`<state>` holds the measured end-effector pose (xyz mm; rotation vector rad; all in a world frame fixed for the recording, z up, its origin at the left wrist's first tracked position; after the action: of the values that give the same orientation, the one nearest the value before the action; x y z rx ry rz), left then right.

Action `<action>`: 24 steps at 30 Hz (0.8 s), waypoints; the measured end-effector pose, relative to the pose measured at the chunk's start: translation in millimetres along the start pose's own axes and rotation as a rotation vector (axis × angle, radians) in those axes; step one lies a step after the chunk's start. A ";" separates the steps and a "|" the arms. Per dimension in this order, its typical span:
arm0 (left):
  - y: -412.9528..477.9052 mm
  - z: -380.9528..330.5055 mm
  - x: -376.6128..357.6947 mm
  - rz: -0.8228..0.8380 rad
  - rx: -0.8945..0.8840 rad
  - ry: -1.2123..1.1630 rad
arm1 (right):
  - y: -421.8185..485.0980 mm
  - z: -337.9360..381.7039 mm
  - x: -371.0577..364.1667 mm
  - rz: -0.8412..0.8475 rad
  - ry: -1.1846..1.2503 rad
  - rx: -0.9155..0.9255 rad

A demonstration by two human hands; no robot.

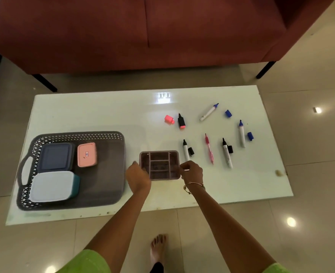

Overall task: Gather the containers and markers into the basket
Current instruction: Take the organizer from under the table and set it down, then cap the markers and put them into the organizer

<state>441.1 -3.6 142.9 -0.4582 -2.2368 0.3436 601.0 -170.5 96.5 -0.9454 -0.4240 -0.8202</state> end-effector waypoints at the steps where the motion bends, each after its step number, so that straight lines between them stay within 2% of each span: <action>1: -5.1 -14.9 -1.1 -0.013 -0.093 0.014 | 1.5 -1.8 7.6 -0.029 0.021 -0.015; 4: -18.1 -65.9 -26.9 0.104 -0.315 0.033 | 16.7 -0.7 36.6 -0.122 -0.058 -0.024; 7: -21.8 -100.5 -73.5 0.327 -0.317 -0.004 | 41.0 0.9 58.7 -0.183 -0.152 -0.013; 9: -19.7 -113.6 -103.9 0.395 -0.287 0.033 | 60.5 0.4 58.0 -0.150 -0.196 0.019; 12: -10.9 -113.8 -142.4 0.424 -0.195 0.106 | 87.2 1.2 42.7 -0.055 -0.296 0.131; 15: -6.1 -106.2 -173.3 0.420 -0.119 0.156 | 101.7 8.0 23.6 0.011 -0.536 0.318; 19: 0.9 -86.1 -184.5 0.324 0.075 0.122 | 101.8 13.7 11.0 0.009 -0.653 0.492; 22: 3.2 -80.9 -186.3 0.283 0.119 0.110 | 109.1 12.1 12.4 -0.019 -0.649 0.483; 24: 1.8 -77.7 -190.2 0.297 0.119 0.130 | 115.2 6.0 25.3 -0.060 -0.551 0.393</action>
<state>616.5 -76.8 64.7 -0.7292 -2.0112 0.5805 706.4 -138.9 53.4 -0.7802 -1.0547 -0.4902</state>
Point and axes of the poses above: each hand's wrist, its own y-axis towards the middle knuckle, its own x-axis out of the back of the hand, z = x × y, the point moved 10 cm from there along y, towards the middle knuckle, and after that the axes turned 13 degrees about -y, right-handed, at the moved point
